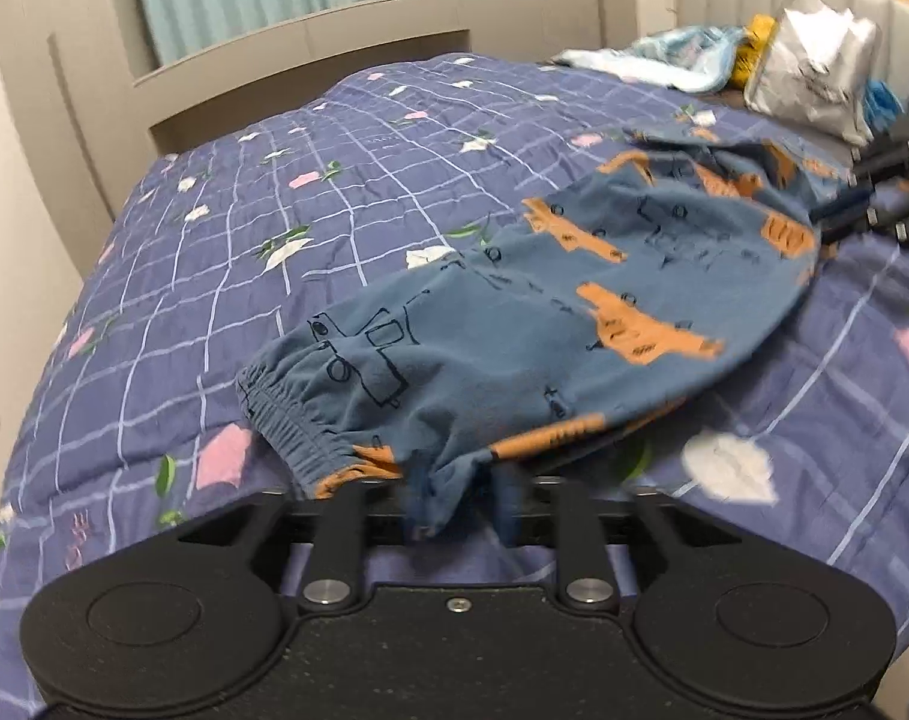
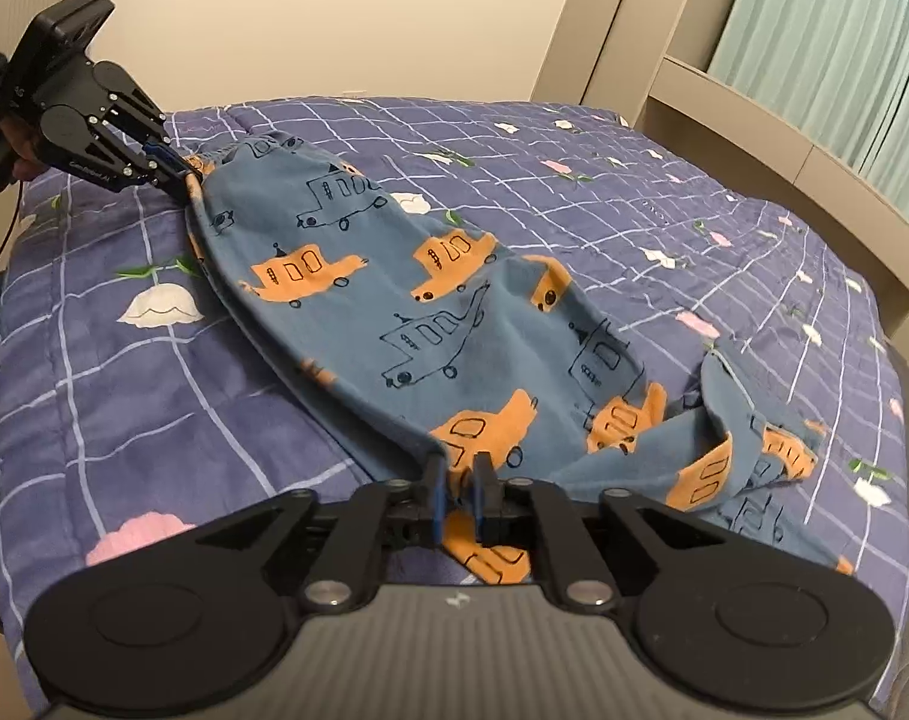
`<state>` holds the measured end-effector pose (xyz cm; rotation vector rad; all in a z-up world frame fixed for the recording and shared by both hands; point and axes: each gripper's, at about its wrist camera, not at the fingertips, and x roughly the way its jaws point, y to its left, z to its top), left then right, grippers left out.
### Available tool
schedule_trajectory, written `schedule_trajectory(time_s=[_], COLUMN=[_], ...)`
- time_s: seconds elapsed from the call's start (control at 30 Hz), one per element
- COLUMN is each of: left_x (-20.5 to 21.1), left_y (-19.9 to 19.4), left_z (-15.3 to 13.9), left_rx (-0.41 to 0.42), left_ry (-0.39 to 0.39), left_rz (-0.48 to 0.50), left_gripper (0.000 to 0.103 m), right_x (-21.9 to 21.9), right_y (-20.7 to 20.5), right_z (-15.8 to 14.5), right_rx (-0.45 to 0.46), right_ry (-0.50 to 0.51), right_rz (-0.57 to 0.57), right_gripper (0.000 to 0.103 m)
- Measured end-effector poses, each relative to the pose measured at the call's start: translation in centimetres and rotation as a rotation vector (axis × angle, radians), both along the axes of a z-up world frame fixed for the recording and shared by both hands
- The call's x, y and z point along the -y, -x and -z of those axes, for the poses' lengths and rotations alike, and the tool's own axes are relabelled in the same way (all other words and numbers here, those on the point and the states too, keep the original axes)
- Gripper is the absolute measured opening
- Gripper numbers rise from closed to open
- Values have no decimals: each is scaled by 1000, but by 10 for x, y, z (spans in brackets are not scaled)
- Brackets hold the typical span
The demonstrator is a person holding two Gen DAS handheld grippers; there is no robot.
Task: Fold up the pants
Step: 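Open both grippers and release the pants onto the quilt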
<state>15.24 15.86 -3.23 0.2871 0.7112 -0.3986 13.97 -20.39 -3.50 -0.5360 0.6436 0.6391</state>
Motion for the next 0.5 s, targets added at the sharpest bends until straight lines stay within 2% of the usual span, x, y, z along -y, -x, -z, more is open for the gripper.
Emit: schedule_trajectory(time_s=[0.03, 0.07, 0.1, 0.13, 0.17, 0.2, 0.23, 0.27, 0.3, 0.5], left_x=[3, 5, 9, 14, 21, 27, 37, 45, 55, 124], left_y=[2, 4, 4, 5, 4, 3, 2, 0, -3, -22], left_z=[-3, -6, -9, -12, -14, -16, -18, -19, -19, -18], left_rx=[7, 17, 23, 29, 36, 42, 53, 59, 58, 71], left_ry=[26, 54, 75, 102, 135, 163, 197, 219, 237, 360], left_rz=[-13, -29, -42, -53, -59, -61, -60, -54, -45, 31], left_gripper=[63, 70, 81, 90, 94, 101, 102, 102, 102, 102], right_x=[3, 7, 12, 17, 22, 27, 33, 39, 44, 73], right_y=[0, 1, 2, 2, 2, 1, 0, -1, -3, -40], right_z=[0, -1, -3, -5, -7, -9, -12, -14, -15, -33], right_rx=[-6, -6, -5, -7, -8, -2, 9, 19, 29, 81], right_ry=[-15, -30, -47, -68, -83, -92, -101, -109, -112, -98], right_rz=[5, 17, 25, 36, 52, 69, 88, 105, 124, 203], right_gripper=[27, 42, 53, 56, 63, 74, 80, 92, 98, 103])
